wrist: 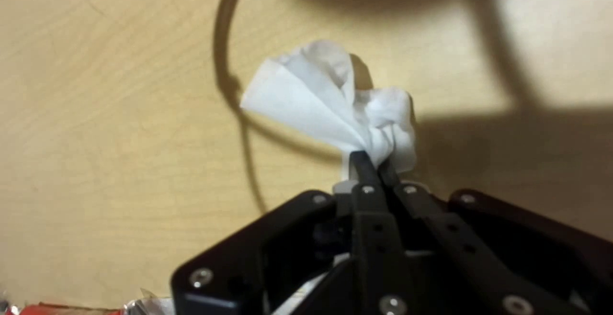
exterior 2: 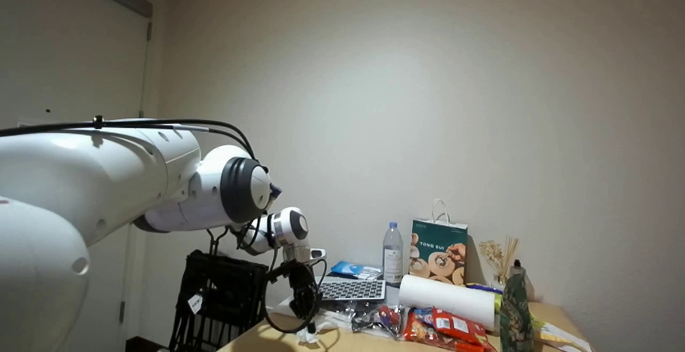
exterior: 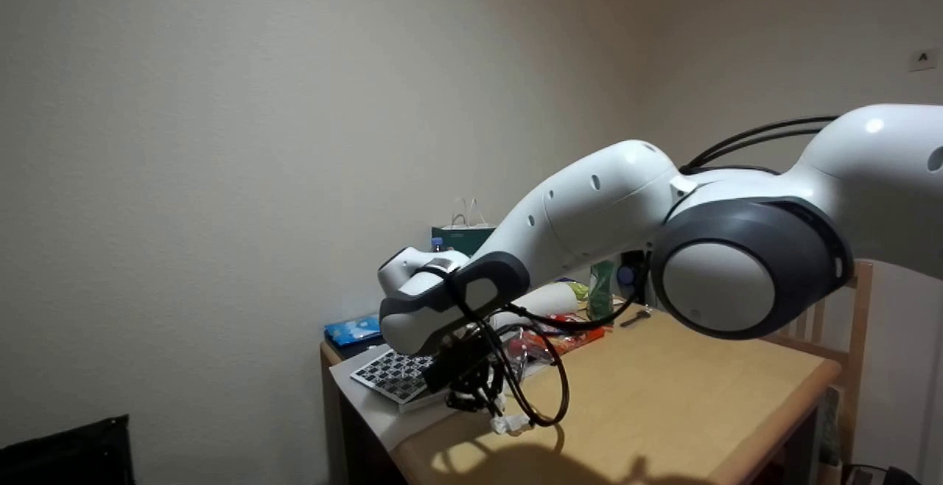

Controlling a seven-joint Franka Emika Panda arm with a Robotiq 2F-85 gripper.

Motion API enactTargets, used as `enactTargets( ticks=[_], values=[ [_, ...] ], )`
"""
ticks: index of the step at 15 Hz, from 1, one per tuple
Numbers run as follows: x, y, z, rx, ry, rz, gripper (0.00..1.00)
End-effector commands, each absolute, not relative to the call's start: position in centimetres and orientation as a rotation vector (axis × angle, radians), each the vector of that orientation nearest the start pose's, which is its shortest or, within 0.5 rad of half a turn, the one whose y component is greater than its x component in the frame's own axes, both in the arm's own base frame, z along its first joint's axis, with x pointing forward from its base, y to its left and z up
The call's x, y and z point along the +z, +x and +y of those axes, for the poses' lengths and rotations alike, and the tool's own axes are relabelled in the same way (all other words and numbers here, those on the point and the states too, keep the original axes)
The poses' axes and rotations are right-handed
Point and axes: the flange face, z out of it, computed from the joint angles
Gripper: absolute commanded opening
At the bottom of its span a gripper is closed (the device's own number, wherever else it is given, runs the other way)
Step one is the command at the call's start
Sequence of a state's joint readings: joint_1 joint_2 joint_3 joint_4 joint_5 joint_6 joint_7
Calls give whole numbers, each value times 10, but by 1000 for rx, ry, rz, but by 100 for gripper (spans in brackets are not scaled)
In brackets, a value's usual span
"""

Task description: Use the white cloth to wipe the table

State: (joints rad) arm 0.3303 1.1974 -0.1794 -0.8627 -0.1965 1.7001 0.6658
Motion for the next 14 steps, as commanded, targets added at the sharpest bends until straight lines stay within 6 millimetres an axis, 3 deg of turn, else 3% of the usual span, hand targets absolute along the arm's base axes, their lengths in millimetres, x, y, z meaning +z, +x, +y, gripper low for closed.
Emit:
enactTargets(
  ticks=[1,6,10,14],
  values=[
    [143,733,161,277,-3578,619,3],
    [142,730,173,267,-3598,548,3],
    [133,709,227,258,-3699,159,4],
    [136,693,275,211,-3714,-222,3]
  ],
)
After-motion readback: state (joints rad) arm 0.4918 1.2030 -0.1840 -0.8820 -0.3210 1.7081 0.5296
